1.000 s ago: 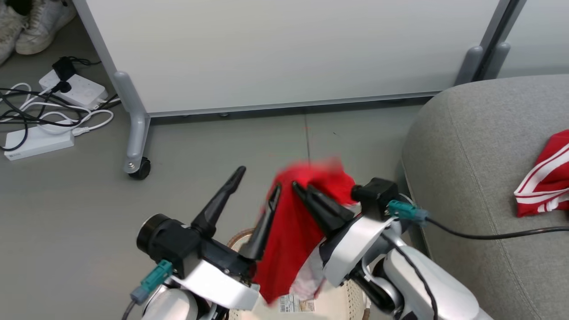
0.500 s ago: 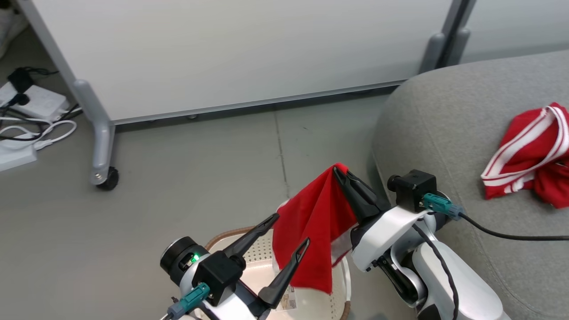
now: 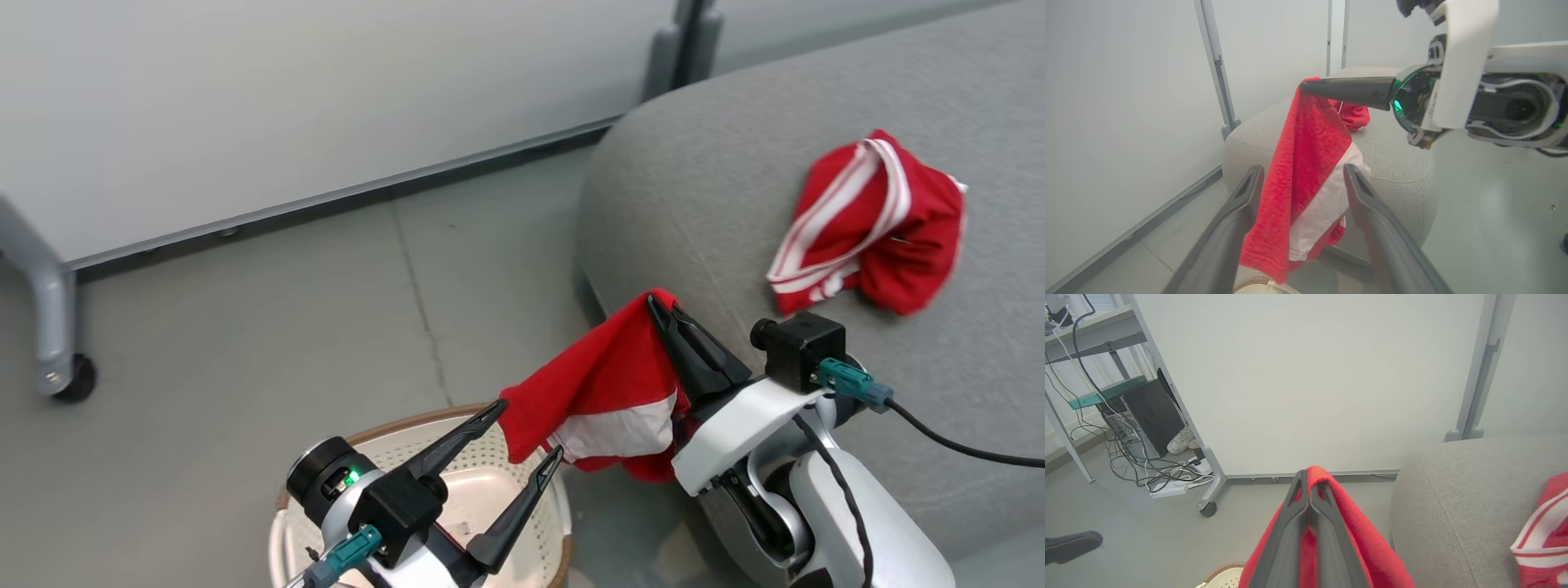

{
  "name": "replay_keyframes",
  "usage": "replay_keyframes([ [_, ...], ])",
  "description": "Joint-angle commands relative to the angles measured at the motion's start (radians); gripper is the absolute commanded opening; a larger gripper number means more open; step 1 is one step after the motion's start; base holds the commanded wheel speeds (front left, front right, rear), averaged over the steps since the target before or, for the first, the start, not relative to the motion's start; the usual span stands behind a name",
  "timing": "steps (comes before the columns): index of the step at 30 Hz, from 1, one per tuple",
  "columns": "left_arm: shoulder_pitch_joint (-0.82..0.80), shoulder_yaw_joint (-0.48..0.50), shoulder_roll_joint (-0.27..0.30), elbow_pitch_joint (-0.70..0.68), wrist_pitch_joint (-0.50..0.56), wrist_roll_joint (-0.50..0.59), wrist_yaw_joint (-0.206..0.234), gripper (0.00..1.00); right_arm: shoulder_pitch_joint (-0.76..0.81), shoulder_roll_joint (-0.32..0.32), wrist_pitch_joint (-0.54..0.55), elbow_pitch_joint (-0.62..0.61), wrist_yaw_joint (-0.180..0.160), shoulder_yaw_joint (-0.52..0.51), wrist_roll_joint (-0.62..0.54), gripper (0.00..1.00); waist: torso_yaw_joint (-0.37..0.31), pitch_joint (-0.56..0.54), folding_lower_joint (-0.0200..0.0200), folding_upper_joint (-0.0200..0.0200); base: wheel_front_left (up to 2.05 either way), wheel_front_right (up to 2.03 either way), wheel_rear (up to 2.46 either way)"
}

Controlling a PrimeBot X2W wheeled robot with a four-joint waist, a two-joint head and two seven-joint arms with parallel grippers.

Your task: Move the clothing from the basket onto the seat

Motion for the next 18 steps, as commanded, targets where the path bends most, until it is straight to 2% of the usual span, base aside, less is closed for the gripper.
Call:
replay_keyframes([
  [1,-0.016,0.002,0.007,-0.004,0.003,-0.001,0.003,1.00,0.013,-0.004,0.005,-0.012,0.002,-0.005,-0.006,0.00,-0.050,0.015,0.0000,-0.0001,0.00,0.00,0.00],
  [9,-0.039,-0.007,0.032,-0.026,0.023,-0.002,0.005,1.00,0.033,-0.002,0.019,-0.075,0.002,-0.057,-0.023,0.00,-0.161,0.049,0.0000,-0.0001,0.00,0.00,0.00],
  [18,-0.063,0.002,0.057,-0.061,0.042,-0.008,0.009,1.00,-0.041,-0.001,-0.009,-0.098,0.002,-0.132,0.000,0.00,-0.228,0.095,0.0000,-0.0001,0.00,0.00,0.00],
])
